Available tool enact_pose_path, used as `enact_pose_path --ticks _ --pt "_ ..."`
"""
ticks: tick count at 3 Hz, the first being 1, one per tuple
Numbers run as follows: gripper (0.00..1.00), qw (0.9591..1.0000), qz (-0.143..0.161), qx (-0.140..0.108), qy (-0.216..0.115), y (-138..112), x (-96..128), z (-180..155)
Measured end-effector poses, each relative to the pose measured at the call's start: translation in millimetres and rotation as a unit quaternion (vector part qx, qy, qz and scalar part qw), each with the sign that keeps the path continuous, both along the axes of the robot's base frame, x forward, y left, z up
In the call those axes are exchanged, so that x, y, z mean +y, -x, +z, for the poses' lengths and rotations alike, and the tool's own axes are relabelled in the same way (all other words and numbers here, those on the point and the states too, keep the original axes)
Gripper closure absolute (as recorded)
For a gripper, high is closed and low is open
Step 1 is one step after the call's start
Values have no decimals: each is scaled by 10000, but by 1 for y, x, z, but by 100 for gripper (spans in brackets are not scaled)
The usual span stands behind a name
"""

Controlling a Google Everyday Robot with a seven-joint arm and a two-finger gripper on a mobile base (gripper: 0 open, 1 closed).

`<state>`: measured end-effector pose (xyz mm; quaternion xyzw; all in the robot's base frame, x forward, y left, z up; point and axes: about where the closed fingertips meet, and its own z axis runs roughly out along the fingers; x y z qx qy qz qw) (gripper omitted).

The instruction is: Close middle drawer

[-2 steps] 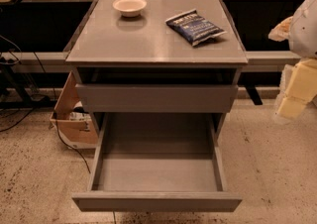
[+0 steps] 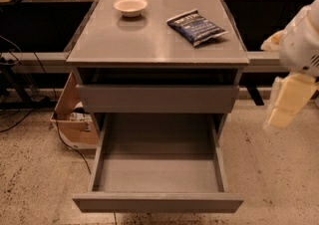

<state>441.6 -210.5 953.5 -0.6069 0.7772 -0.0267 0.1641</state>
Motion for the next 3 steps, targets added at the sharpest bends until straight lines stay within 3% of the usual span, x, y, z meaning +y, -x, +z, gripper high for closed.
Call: enact_pose_path --ticks 1,2,3 --pt "0 9993 260 156 -221 -8 14 -73" --pt "0 9948 779 392 -521 -12 33 -170" --pt "0 9901 1130 496 -674 -12 43 -223"
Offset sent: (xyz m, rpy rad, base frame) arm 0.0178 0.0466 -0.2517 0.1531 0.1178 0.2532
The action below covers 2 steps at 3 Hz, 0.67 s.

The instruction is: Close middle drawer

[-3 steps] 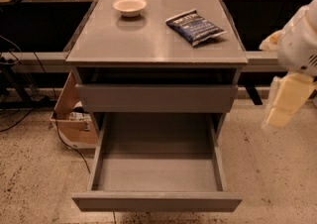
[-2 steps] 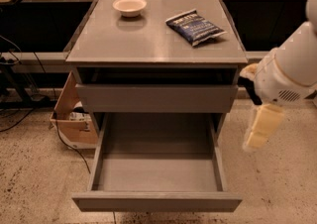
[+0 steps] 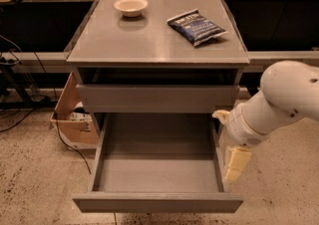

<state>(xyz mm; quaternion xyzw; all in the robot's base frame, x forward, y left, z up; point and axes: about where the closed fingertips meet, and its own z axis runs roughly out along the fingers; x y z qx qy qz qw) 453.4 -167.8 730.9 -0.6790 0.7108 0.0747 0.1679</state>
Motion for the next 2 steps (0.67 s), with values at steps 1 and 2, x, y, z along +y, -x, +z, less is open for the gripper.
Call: enact_pose_path --ticks 1,2 --pt "0 9989 301 314 -182 14 13 -71" --pt "0 9989 301 315 -182 14 13 -71"
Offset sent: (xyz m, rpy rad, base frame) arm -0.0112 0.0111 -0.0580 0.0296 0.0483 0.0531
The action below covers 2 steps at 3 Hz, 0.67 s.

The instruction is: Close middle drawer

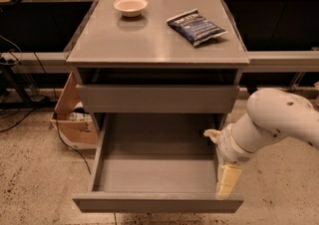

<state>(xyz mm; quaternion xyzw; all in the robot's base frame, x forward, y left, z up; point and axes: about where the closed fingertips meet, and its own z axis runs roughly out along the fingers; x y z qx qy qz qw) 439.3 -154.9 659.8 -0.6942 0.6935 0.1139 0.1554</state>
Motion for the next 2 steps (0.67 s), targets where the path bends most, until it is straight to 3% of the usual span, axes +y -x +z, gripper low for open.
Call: enact_pose_path --ticks 1,2 --pt "0 9997 -164 72 -150 -2 2 -17" --pt "0 9980 -376 134 -483 -6 14 -69"
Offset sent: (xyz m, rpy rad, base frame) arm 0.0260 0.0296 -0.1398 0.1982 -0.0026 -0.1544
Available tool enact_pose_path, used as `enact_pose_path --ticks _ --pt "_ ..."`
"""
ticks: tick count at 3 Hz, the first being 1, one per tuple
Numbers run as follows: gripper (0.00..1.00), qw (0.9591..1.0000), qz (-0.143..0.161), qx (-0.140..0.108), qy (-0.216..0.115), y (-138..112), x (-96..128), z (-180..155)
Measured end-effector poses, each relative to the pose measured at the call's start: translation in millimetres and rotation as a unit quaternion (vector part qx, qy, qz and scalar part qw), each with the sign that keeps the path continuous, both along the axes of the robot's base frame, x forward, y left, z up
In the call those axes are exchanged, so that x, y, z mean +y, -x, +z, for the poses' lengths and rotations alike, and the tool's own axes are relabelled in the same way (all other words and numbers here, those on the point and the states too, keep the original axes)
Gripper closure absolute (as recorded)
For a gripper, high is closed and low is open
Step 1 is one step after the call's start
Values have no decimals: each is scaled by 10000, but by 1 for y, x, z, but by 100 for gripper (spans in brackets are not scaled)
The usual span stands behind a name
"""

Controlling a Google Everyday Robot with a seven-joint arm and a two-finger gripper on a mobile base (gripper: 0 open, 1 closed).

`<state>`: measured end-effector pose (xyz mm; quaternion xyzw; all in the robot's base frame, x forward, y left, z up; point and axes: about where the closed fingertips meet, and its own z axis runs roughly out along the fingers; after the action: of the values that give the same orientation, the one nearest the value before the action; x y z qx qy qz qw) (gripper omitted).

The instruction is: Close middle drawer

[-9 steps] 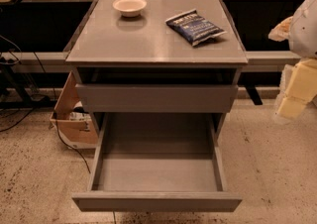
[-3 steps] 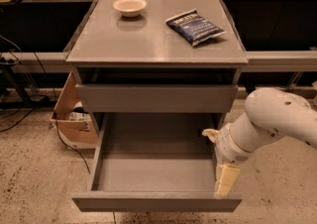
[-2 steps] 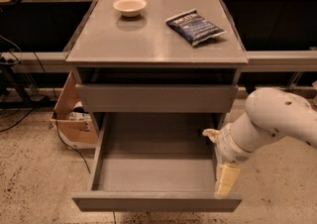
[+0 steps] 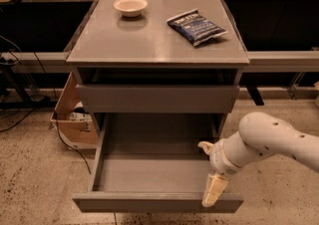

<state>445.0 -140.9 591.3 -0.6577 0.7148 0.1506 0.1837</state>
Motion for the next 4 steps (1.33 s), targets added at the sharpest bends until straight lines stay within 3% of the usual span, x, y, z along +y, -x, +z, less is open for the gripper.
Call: enact_pose_path --ticks 1,4 --pt "0 9995 -74 -155 -263 -15 10 -46" --pt "0 9956 299 -629 -621 -42 40 -137"
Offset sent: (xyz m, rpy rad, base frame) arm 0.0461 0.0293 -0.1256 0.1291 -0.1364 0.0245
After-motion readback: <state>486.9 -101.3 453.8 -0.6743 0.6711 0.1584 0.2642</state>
